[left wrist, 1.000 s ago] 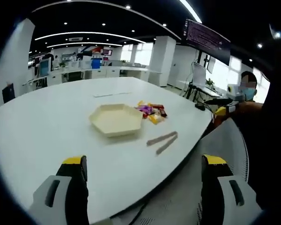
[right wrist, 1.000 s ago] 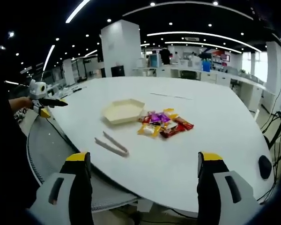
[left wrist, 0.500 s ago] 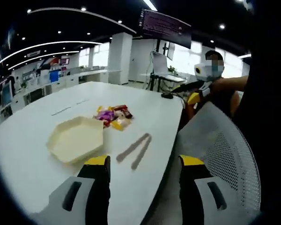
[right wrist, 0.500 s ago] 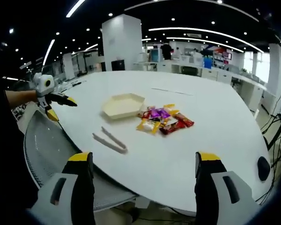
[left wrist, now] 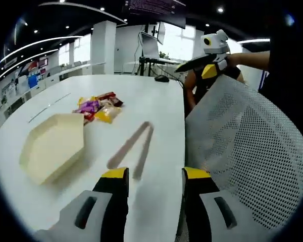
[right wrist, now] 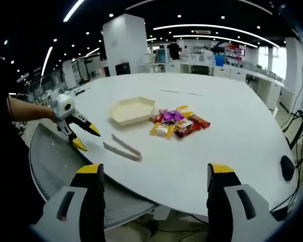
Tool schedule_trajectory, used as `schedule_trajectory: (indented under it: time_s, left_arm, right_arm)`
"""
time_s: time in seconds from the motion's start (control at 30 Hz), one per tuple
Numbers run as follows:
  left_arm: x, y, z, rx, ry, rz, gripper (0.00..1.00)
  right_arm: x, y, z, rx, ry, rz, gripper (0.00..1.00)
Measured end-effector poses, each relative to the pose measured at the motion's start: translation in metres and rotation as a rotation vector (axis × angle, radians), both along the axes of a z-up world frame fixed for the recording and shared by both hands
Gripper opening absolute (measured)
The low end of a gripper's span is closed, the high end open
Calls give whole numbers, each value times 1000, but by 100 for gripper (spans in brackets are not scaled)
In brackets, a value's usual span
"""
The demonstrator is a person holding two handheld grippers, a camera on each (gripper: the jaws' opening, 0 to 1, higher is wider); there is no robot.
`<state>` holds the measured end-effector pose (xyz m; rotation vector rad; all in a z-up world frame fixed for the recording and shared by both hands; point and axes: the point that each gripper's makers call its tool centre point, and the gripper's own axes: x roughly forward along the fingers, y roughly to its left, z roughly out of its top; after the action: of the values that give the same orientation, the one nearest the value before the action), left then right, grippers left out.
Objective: Place the target food into the container with the food tongs after gripping and lifting it, then release it inside without dropping or visibly crushing the food.
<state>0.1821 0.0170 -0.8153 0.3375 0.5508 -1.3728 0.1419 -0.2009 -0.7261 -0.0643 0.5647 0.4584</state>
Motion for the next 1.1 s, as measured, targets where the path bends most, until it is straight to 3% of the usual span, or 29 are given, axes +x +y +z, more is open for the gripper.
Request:
schedule_trajectory:
  time_s: [0.2,0.33,0.37,0.4,0.57,0.97,1.1]
  left_arm:
    - [7,-7,-21,9,32,8,28]
    - [11,-10,-32,23,45,-12,28]
    - [16,-17,-25,-31,15,-17,28]
    - [20,-15,-26,-24,38,16,27]
    - [26,-20,-34,-38,56,21,3]
    - [18,-22,-31,-58,19,-12,0]
    - [13,-26,-27,-54,-28,-31,0]
  right_arm:
    - [-2,-3,4,-29,-36,3,64]
    - [-3,-10,2,-26,-8,-14,63]
    - [-3,-11,2,-27,-7,-15,62]
    - [-3,-12,2,-28,-5,-17,62]
    - [-5,-12,-1,-32,13,-12,61]
    - [-3,-19,-2,-18,38,1,62]
    - [-1,-15,3,5,41,17,63]
